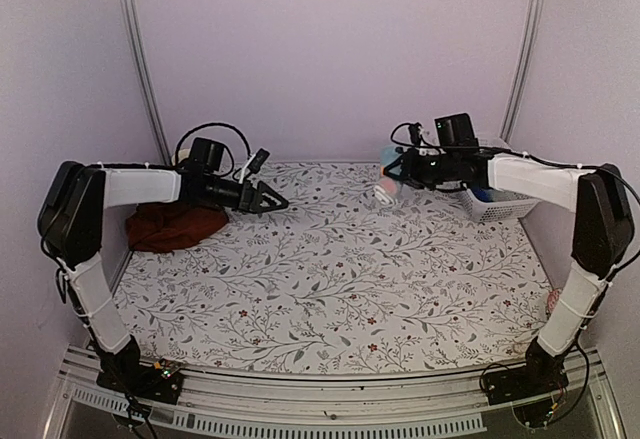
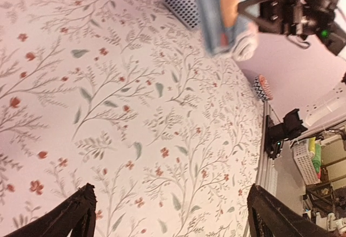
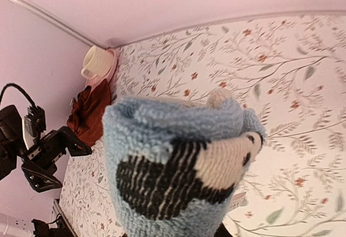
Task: Roll the towels
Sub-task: Move the storage box to the corner of the board.
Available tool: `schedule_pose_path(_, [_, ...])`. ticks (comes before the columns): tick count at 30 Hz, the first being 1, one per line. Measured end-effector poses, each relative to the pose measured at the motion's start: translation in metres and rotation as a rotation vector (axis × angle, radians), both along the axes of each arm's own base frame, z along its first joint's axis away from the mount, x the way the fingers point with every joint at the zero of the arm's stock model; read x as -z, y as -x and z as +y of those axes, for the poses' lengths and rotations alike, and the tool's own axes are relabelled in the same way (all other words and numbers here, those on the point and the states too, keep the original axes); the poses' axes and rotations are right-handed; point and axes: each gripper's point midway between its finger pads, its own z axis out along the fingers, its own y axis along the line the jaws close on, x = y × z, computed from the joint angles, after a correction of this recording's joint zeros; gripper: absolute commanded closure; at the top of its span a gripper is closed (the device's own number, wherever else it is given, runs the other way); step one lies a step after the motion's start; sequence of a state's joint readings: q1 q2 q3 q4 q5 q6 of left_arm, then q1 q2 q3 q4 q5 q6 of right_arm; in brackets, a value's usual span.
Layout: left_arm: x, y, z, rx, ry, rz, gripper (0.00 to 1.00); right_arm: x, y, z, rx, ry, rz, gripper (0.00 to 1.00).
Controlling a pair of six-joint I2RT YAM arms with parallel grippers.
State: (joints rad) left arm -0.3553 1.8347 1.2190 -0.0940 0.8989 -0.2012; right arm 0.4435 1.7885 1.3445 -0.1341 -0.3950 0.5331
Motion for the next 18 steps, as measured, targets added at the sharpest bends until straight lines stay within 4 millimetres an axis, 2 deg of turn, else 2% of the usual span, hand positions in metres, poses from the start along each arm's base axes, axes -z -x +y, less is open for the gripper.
schedule_pose_path(3, [0.017, -0.005, 0.029, -0.036, -0.065, 0.017, 0.03, -0.037, -0.012, -0.052, 0.132, 0.076, -0.097, 0.95])
schedule_pose_path(6, [0.030, -0.003, 0.056, -0.059, -0.106, 0.048, 0.03, -0.057, -0.022, -0.106, 0.260, 0.160, -0.150, 0.95])
schedule_pose_path(9, [0.037, 0.001, 0.075, -0.061, -0.136, 0.065, 0.03, -0.063, -0.028, -0.160, 0.385, 0.258, -0.163, 0.95])
schedule_pose_path(13, [0.048, 0.007, 0.088, -0.061, -0.168, 0.080, 0.03, -0.060, -0.031, -0.233, 0.552, 0.419, -0.145, 0.95])
schedule_pose_path(16, [0.056, 0.014, 0.091, -0.055, -0.186, 0.097, 0.03, -0.060, -0.028, -0.274, 0.655, 0.560, -0.132, 0.95])
schedule_pose_path(18, [0.058, 0.015, 0.092, -0.056, -0.194, 0.098, 0.03, -0.066, -0.029, -0.289, 0.700, 0.638, -0.142, 0.95])
